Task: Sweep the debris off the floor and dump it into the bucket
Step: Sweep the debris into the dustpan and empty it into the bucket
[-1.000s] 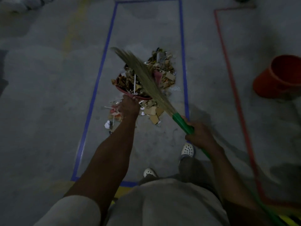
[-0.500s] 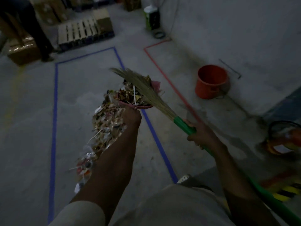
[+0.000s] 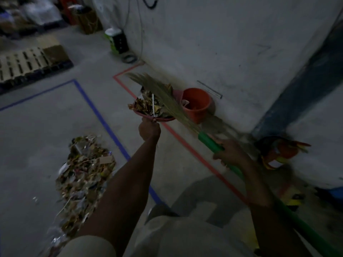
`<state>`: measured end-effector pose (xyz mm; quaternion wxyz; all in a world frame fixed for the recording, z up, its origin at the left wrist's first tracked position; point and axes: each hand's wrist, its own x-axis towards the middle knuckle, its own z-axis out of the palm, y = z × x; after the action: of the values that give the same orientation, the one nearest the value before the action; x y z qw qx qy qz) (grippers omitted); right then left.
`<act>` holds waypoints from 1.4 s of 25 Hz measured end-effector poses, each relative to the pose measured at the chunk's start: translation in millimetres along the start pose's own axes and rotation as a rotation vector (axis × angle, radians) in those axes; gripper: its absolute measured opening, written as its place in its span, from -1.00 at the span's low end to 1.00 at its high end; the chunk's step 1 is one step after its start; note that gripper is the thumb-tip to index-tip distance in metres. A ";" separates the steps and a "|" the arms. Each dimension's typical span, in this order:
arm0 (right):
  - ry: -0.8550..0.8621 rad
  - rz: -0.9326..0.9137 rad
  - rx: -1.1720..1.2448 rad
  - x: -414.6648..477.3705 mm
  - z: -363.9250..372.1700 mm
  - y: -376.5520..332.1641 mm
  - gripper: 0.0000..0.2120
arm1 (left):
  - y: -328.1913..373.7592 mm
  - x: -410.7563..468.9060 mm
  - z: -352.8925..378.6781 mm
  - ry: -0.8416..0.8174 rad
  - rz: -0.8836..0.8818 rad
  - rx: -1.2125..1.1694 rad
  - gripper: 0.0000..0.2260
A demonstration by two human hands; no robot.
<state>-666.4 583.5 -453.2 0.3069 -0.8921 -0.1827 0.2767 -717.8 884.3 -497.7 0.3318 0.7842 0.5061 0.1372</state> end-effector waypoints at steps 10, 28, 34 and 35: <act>0.193 0.057 0.124 141.6 -33.1 -22.7 -0.20 | 115.4 156.6 84.7 -0.117 0.220 0.007 -0.70; 0.361 0.227 0.329 337.3 -146.4 -60.3 -0.28 | 313.5 339.7 200.5 -0.278 0.419 -0.012 -0.68; 0.350 0.281 0.277 391.9 -181.7 -51.7 -0.27 | 358.2 379.8 249.1 -0.321 0.421 -0.017 -0.66; 0.347 0.286 0.296 400.0 -180.4 -50.2 -0.27 | 359.2 386.3 255.3 -0.338 0.425 -0.005 -0.67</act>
<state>-252.9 738.6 -454.5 0.4183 -0.8884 0.0431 0.1841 -150.9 1032.6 -497.0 0.3772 0.8838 0.2673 0.0722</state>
